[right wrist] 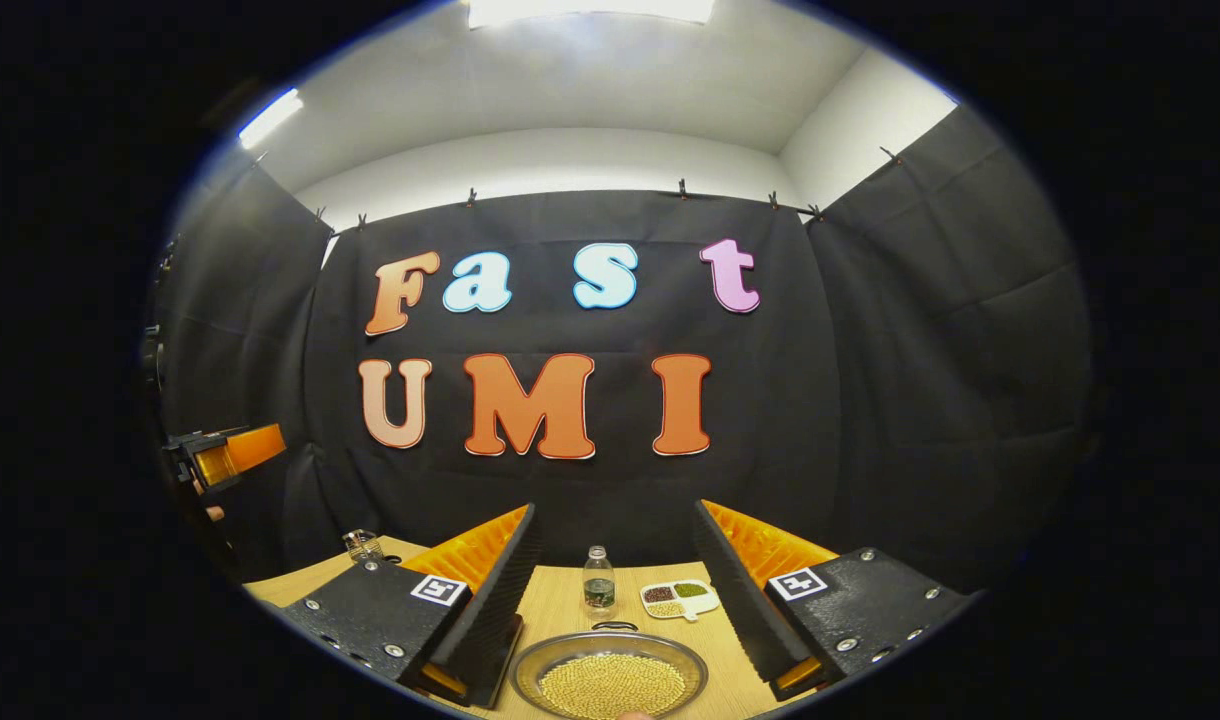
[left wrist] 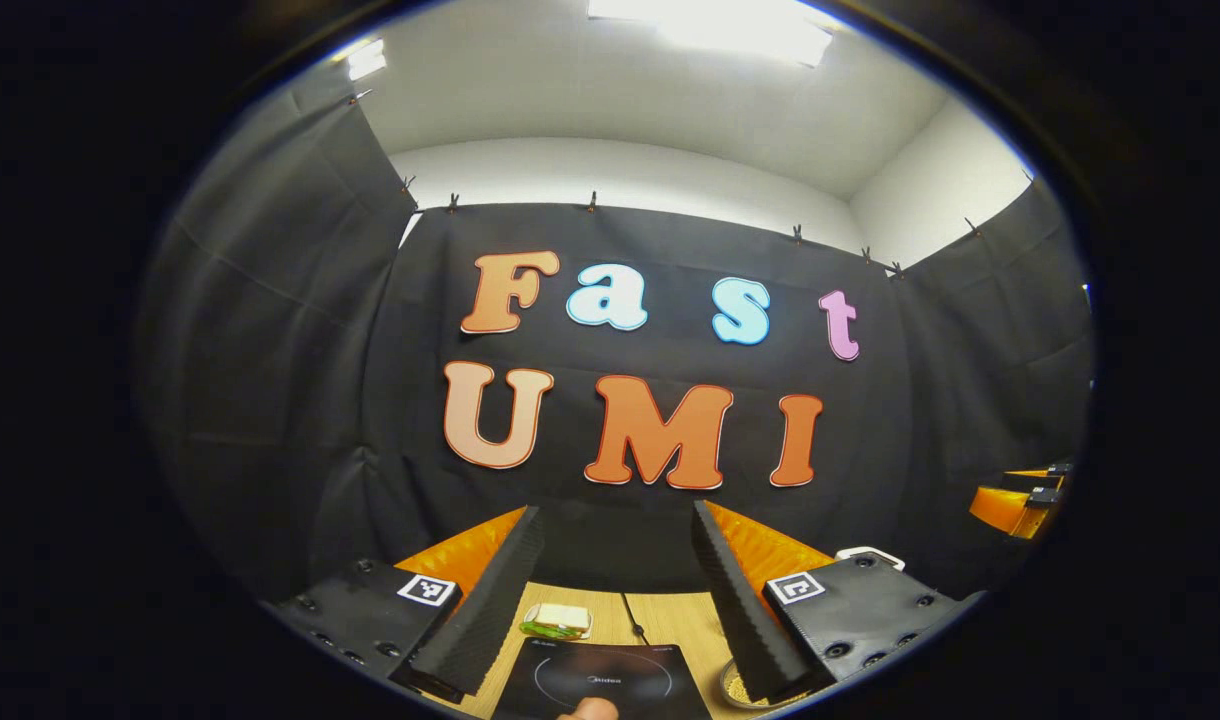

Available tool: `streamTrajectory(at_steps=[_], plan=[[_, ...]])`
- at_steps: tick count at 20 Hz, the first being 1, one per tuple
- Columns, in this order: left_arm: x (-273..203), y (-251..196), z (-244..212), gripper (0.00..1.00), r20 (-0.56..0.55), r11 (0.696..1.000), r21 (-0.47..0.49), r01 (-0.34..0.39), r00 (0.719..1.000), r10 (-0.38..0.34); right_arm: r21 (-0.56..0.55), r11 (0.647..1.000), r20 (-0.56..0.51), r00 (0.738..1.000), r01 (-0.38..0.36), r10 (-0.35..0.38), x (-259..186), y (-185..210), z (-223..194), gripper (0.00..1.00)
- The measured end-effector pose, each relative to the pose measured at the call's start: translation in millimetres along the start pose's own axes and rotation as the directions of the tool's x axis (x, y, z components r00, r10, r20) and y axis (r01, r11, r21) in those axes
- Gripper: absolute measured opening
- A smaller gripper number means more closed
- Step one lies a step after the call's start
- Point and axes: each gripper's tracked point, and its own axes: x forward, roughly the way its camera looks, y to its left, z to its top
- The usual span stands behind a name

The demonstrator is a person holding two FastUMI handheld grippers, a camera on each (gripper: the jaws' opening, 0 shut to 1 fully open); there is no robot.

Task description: First push the handle of the pot to place it horizontally, then grasp the pot with both hands and set it on the induction cooktop.

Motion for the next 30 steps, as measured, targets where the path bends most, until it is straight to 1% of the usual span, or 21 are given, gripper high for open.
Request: streamTrajectory(at_steps=[10,13,14,15,16,17,18,19,22,23,24,25,26,27,30], plan=[[-7.0,3.7,5.2,0.98,0.014,1.000,0.001,0.000,1.000,-0.001,-0.003,1.000,0.005,1.000,0.000,0.000,-5.6,1.3,2.2,0.94],[-7.0,2.5,6.7,0.97,0.013,1.000,0.004,0.005,1.000,-0.005,-0.014,1.000,0.026,1.000,-0.013,0.013,-9.9,5.3,7.0,0.85],[-8.0,1.7,6.6,0.97,0.013,1.000,0.005,0.006,1.000,-0.007,-0.016,1.000,0.032,0.999,-0.016,0.017,-10.0,7.3,8.3,0.77],[-8.4,1.0,7.5,0.97,0.012,1.000,0.006,0.008,1.000,-0.008,-0.020,1.000,0.034,0.999,-0.022,0.023,-11.4,8.5,9.4,0.76],[-8.6,-0.1,7.4,0.97,0.012,1.000,0.006,0.009,1.000,-0.009,-0.023,0.999,0.035,0.999,-0.029,0.030,-13.0,10.1,10.2,0.64],[-8.6,-1.0,7.3,0.97,0.013,1.000,0.004,0.012,1.000,-0.012,-0.025,0.999,0.034,0.999,-0.038,0.039,-13.4,12.0,10.7,0.60],[-9.3,-2.1,7.9,0.97,0.013,1.000,0.003,0.014,1.000,-0.014,-0.027,0.999,0.028,0.999,-0.043,0.044,-13.4,12.7,9.5,0.59],[-9.5,-3.4,7.7,0.97,0.012,1.000,0.002,0.016,1.000,-0.016,-0.030,0.999,0.023,0.999,-0.043,0.044,-13.8,12.1,8.1,0.41],[-9.9,-4.8,7.5,0.97,0.012,1.000,0.001,0.022,1.000,-0.022,-0.032,0.999,0.012,0.999,-0.034,0.035,-15.6,7.7,5.8,0.25],[-9.7,-5.4,7.8,0.96,0.011,1.000,0.001,0.023,1.000,-0.023,-0.028,0.999,0.013,0.999,-0.042,0.042,-16.2,9.5,5.0,0.18],[-10.0,-5.6,7.8,0.96,0.010,1.000,0.001,0.024,1.000,-0.024,-0.021,0.998,0.009,0.999,-0.051,0.051,-15.6,12.7,2.2,0.13],[-10.7,-5.8,6.9,0.98,0.008,1.000,0.001,0.024,1.000,-0.024,-0.008,0.998,0.002,0.998,-0.061,0.061,-15.8,15.0,-2.2,0.02],[-10.0,-5.5,6.9,0.96,0.007,1.000,0.001,0.025,1.000,-0.025,-0.008,0.997,-0.010,0.997,-0.076,0.076,-16.5,16.9,-6.5,0.04],[-10.0,-5.3,6.3,0.97,0.005,1.000,0.001,0.024,1.000,-0.024,-0.020,0.997,-0.026,0.996,-0.081,0.080,-16.5,18.6,-13.6,0.00],[-10.4,-4.3,6.3,0.97,0.008,1.000,-0.003,0.022,1.000,-0.022,-0.045,0.995,-0.056,0.994,-0.093,0.090,-18.2,26.3,-30.7,0.00]])
